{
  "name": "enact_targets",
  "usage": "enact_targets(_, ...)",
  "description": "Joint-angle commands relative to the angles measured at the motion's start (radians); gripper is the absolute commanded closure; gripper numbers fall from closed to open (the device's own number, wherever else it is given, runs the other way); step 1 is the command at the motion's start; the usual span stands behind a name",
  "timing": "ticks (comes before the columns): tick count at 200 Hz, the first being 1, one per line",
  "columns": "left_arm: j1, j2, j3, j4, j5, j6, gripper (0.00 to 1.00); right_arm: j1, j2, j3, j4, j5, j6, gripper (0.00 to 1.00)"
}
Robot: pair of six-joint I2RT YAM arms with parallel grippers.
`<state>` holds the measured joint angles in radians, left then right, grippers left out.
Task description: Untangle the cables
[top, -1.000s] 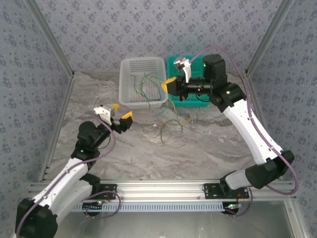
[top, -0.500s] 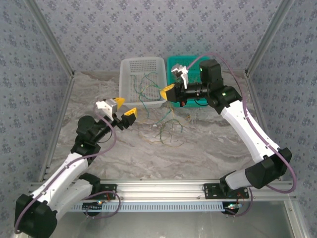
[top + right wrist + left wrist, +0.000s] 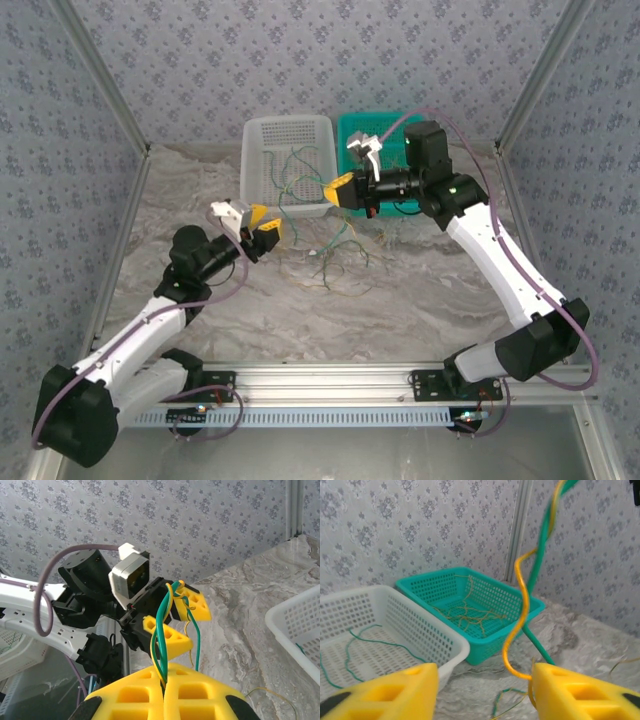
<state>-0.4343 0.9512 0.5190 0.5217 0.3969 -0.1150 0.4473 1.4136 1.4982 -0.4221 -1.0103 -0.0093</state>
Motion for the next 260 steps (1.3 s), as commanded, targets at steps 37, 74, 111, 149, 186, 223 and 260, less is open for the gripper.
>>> enact_targets(37,-0.009,-0.012,0.050,0.000,-0.078,0.004,0.36,-0.018,-0.057,-0.058,0.068,0.072,0.063,1.00)
enact_targets(74,-0.014,-0.078,0.066,-0.059,-0.130,-0.021,0.32,-0.026,-0.080,-0.086,0.118,0.106,0.115,1.00)
enact_targets(111,-0.051,-0.148,0.080,-0.084,-0.100,-0.050,0.39,-0.018,-0.111,-0.141,0.193,0.164,0.176,1.00)
enact_targets(149,-0.141,-0.087,0.094,-0.066,-0.033,-0.052,0.61,-0.004,-0.135,-0.167,0.268,0.187,0.236,1.00)
enact_targets(186,-0.210,0.031,0.134,-0.023,0.059,-0.004,0.39,0.014,-0.129,-0.148,0.264,0.259,0.279,1.00)
enact_targets(223,-0.271,0.120,0.201,-0.031,0.144,0.088,0.25,0.032,-0.127,-0.144,0.253,0.300,0.293,1.00)
enact_targets(260,-0.283,0.212,0.244,-0.035,0.137,0.115,0.40,0.043,-0.123,-0.148,0.265,0.306,0.306,1.00)
